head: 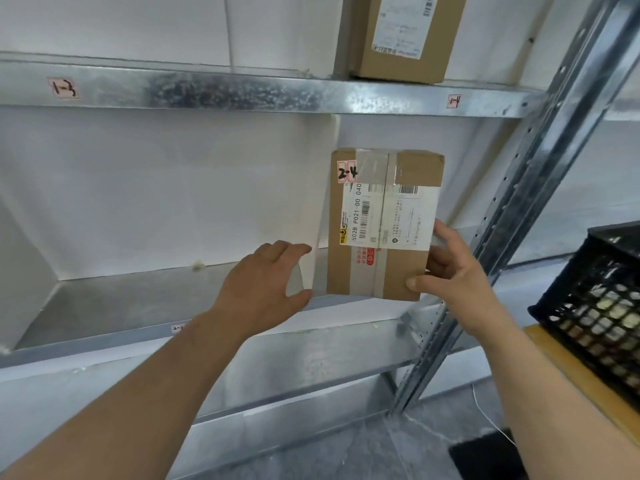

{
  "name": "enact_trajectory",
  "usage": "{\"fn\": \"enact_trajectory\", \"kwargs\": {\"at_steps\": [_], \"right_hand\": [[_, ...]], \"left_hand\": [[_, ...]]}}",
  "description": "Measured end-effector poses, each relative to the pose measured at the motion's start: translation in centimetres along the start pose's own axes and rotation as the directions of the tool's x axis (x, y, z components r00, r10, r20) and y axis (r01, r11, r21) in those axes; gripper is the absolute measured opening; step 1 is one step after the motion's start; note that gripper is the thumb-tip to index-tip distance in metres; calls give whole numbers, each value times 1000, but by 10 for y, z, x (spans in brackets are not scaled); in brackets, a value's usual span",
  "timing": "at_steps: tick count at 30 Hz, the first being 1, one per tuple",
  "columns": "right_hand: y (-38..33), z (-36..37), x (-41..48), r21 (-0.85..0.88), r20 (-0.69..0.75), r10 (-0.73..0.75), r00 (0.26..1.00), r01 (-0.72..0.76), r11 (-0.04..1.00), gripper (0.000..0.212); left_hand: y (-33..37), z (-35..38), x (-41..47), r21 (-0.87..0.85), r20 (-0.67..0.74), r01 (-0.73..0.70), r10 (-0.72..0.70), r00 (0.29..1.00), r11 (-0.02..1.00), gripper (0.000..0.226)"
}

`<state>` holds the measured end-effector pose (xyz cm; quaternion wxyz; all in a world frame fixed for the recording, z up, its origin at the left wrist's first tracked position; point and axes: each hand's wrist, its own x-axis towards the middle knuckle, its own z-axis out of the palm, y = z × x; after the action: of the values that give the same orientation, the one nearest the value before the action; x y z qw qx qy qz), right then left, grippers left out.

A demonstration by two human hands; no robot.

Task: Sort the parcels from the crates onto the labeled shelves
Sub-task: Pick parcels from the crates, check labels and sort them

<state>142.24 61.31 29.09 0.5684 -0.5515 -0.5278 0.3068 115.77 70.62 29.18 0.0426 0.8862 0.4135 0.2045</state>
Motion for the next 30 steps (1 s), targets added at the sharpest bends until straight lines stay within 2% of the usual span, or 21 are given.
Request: {"fn": "enact_trajectory", "kwargs": {"at_steps": [6, 11, 14, 16, 18, 23, 30], "right_hand": [[24, -45, 24, 17, 19, 13, 1000, -13, 1000, 86], [55, -75, 62, 7, 87, 33, 996, -34, 999, 84], [76, -87, 87, 5, 138, 60, 989, -61, 998, 86], [89, -89, 104, 3, 170, 71, 983, -73, 997, 89], [101, -88, 121, -2, 196, 90, 976, -92, 996, 92], [133, -78, 157, -84, 300, 159, 941, -140, 987, 100], [170, -45, 179, -195, 331, 232, 915, -175, 965, 99]], "left_hand": [[31, 26, 22, 23, 61, 59, -60, 996, 998, 65], [66, 65, 62, -48, 118, 213, -206, 971, 976, 71], [87, 90, 92, -238, 175, 325, -289, 941, 915, 72], [95, 103, 110, -395, 179, 401, -359, 916, 827, 66], [97, 114, 124, -458, 191, 476, -440, 878, 751, 60], [86, 139, 148, -463, 183, 595, -586, 789, 657, 52], [51, 181, 167, -424, 219, 661, -639, 738, 619, 42]]}}
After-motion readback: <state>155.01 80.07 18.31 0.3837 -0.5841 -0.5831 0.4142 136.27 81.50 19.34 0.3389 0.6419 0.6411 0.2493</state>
